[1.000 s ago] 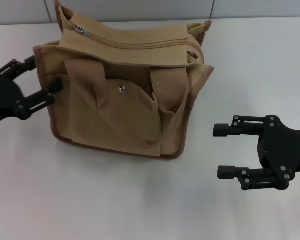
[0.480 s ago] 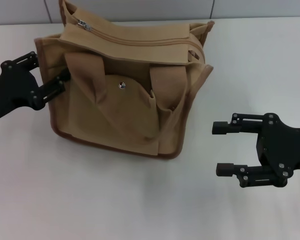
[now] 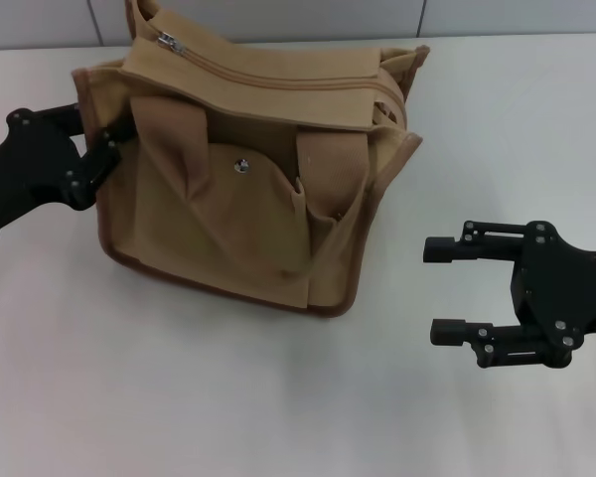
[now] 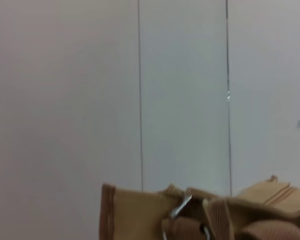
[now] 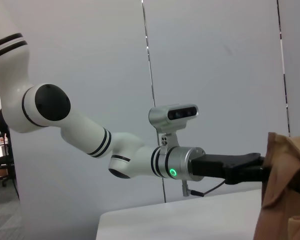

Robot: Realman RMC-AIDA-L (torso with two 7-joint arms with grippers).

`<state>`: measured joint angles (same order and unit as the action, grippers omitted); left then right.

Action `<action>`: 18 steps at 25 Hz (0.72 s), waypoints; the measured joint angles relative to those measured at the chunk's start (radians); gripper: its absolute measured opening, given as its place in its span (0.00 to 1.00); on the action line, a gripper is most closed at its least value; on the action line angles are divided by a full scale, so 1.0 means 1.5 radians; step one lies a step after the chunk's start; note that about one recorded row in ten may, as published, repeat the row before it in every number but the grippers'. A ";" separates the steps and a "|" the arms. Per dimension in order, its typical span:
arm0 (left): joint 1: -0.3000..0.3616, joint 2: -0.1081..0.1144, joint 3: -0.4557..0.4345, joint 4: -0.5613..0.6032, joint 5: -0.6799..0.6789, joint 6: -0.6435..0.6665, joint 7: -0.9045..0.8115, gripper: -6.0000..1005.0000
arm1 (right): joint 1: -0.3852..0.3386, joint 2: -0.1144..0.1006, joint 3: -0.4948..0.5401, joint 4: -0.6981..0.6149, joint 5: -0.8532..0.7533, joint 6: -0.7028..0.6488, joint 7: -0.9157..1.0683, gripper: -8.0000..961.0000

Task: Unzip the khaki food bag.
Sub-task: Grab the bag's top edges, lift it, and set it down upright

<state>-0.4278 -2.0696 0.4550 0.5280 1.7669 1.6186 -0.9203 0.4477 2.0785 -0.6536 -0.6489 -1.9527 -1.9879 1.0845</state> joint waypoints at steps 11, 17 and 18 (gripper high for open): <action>-0.002 0.001 0.002 0.075 -0.039 0.085 -0.033 0.06 | -0.005 -0.002 0.020 0.000 0.050 -0.006 0.004 0.76; -0.009 0.000 0.003 0.130 -0.041 0.108 -0.061 0.03 | -0.008 -0.003 0.024 0.000 0.077 -0.007 0.016 0.76; -0.012 0.000 0.003 0.139 -0.041 0.115 -0.067 0.03 | -0.008 -0.003 0.025 0.000 0.081 -0.007 0.017 0.76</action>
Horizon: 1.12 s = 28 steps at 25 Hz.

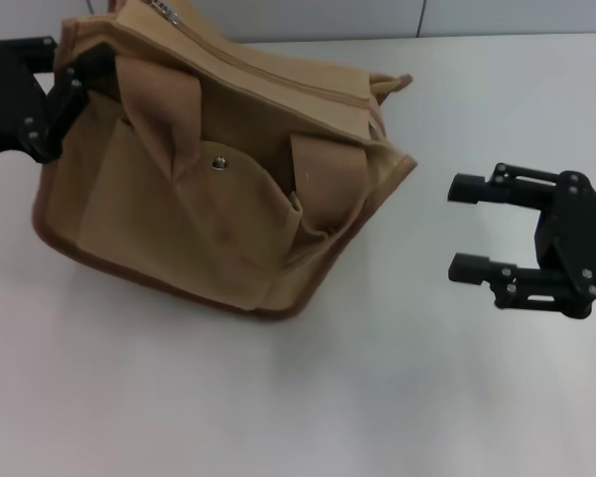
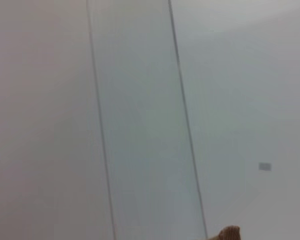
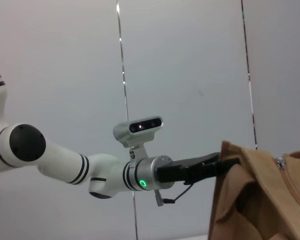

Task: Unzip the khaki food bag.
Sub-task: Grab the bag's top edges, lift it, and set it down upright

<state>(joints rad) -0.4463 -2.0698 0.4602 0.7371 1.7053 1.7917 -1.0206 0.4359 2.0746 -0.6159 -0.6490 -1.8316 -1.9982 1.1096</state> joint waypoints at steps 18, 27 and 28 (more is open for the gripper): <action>-0.023 -0.002 0.208 0.097 -0.061 0.024 -0.032 0.04 | 0.074 0.002 0.028 0.016 0.112 0.100 0.073 0.76; -0.034 -0.002 0.304 0.126 -0.074 -0.025 -0.056 0.04 | 0.103 0.002 -0.072 -0.028 0.102 0.170 0.141 0.74; -0.032 -0.002 0.305 0.130 -0.076 -0.025 -0.058 0.04 | 0.101 0.002 -0.087 -0.041 0.102 0.169 0.153 0.74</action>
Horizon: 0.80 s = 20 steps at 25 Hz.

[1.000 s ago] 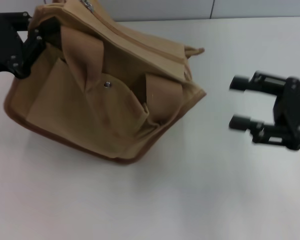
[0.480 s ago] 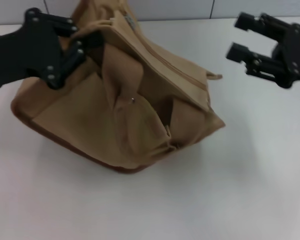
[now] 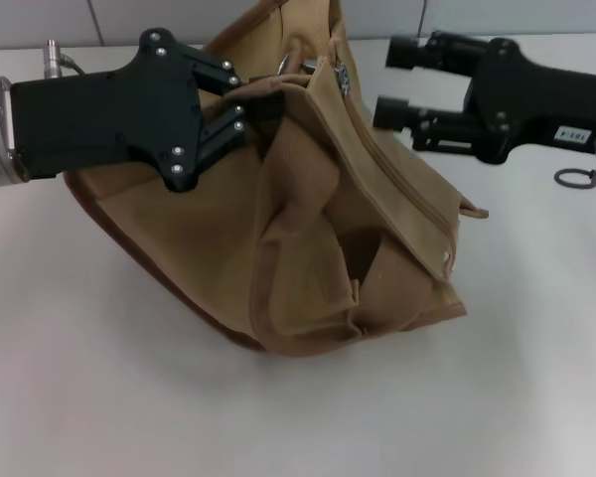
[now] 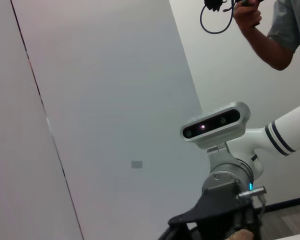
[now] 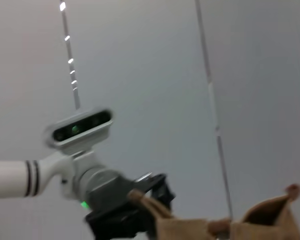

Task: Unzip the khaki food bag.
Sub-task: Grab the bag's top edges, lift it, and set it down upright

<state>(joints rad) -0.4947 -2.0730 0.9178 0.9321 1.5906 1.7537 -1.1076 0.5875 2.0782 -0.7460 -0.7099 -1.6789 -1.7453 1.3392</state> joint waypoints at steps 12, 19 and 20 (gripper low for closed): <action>0.030 -0.002 0.062 0.082 -0.031 -0.019 -0.027 0.04 | 0.016 0.002 -0.018 -0.027 0.015 -0.004 0.034 0.69; 0.041 -0.002 0.123 0.098 -0.041 -0.070 -0.027 0.04 | 0.031 0.004 -0.075 -0.023 0.015 0.032 0.046 0.64; 0.041 -0.002 0.124 0.098 -0.041 -0.070 -0.026 0.04 | 0.031 0.004 -0.086 -0.025 0.016 0.042 0.048 0.62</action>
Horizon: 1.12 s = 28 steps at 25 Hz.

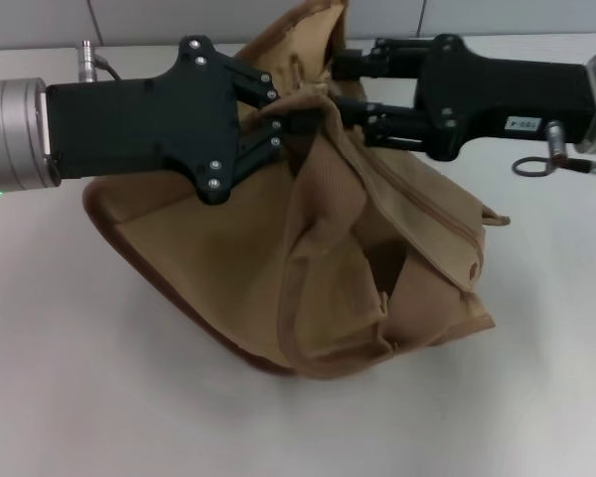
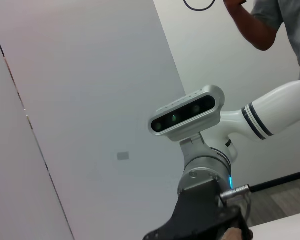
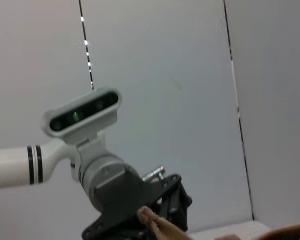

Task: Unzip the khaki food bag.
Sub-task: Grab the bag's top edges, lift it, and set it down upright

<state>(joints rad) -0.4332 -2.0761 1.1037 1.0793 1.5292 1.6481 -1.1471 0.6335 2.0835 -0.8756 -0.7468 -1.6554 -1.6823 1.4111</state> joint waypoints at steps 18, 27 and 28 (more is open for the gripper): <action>0.005 0.000 0.002 0.016 -0.023 -0.016 -0.001 0.04 | -0.007 -0.006 -0.017 -0.020 -0.041 0.030 0.010 0.11; -0.001 0.002 0.008 0.017 -0.025 -0.023 -0.002 0.04 | -0.040 -0.027 -0.019 -0.080 -0.056 -0.012 0.011 0.10; -0.002 0.002 0.010 0.017 -0.025 -0.024 -0.002 0.04 | -0.037 -0.027 -0.021 -0.087 -0.066 -0.013 0.017 0.11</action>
<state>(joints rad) -0.4361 -2.0733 1.1181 1.1048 1.4920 1.6116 -1.1507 0.5775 2.0426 -0.9066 -0.8767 -1.7537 -1.7020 1.4367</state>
